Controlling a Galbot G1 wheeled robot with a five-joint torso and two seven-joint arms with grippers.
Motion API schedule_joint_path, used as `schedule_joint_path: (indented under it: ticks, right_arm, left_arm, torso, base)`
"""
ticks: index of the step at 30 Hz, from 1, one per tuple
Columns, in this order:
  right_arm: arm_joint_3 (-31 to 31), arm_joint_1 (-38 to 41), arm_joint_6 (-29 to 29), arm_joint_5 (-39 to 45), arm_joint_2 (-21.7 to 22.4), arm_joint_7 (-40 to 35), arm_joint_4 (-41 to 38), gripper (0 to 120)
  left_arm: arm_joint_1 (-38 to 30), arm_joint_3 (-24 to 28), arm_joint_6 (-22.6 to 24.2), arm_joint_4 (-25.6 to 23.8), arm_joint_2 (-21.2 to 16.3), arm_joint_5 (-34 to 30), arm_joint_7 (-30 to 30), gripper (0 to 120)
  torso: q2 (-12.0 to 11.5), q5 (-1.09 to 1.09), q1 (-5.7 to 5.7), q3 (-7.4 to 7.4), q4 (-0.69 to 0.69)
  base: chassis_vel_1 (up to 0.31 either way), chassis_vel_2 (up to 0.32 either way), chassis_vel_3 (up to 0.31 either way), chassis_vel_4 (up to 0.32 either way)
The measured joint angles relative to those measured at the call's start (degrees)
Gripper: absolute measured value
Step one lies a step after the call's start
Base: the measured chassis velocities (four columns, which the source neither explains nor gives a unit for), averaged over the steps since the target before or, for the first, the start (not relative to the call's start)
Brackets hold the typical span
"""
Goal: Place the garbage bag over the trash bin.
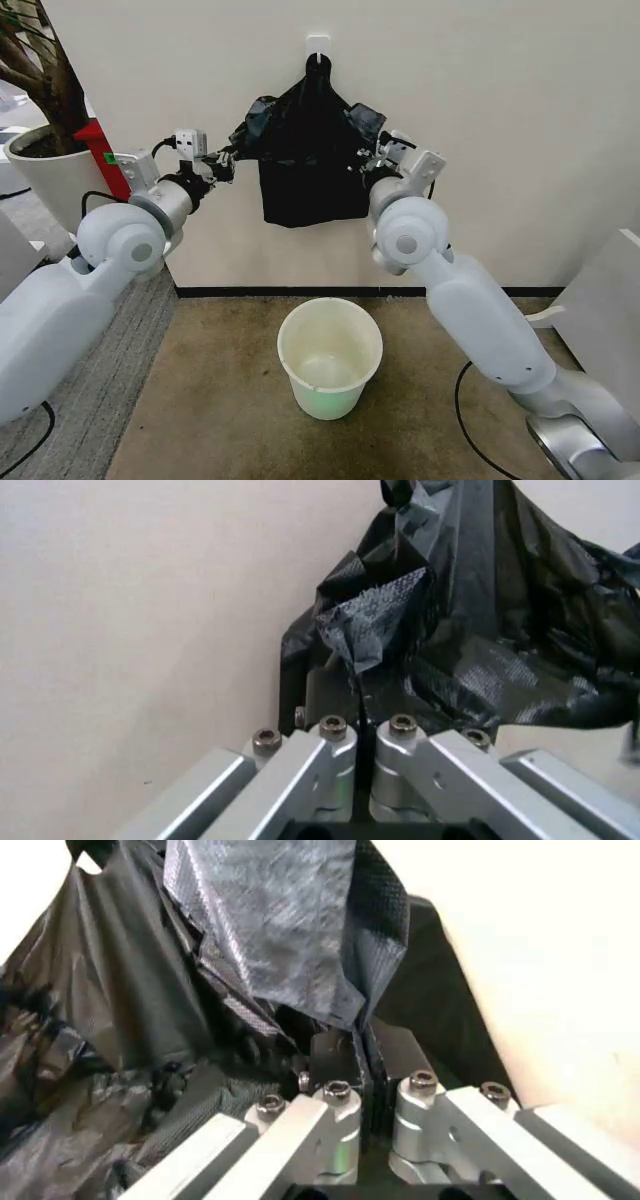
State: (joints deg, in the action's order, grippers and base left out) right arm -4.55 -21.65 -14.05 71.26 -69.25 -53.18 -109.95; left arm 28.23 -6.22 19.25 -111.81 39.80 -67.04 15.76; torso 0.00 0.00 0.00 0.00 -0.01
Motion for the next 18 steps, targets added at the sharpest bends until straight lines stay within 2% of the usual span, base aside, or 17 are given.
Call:
schedule_joint_path:
  ticks: [12, 15, 18]
  right_arm:
    - [1.4, -1.2, 0.5, 3.5, 0.0, 0.5, -1.1, 0]
    - [1.7, -6.2, -0.3, 4.3, -0.4, -1.1, -1.2, 0]
    - [2.9, -12.5, -0.6, 1.6, -0.2, -0.5, -1.6, 0]
  left_arm:
    - [0.5, 0.4, 0.2, -0.4, 0.1, -0.8, 0.0, 0]
    - [6.1, -0.5, 0.2, -1.5, -0.5, 0.6, 0.0, 0]
    - [14.7, -4.1, 0.2, -3.3, -0.8, 2.5, -0.1, 0]
  torso:
    - [0.0, 0.0, 0.0, -0.01, 0.0]
    - [0.0, 0.01, 0.0, 0.01, 0.0]
    - [0.0, -0.02, 0.0, 0.01, 0.02]
  base:
    - [0.0, 0.0, 0.0, 0.0]
    - [0.0, 0.0, 0.0, 0.0]
    - [0.0, 0.0, 0.0, 0.0]
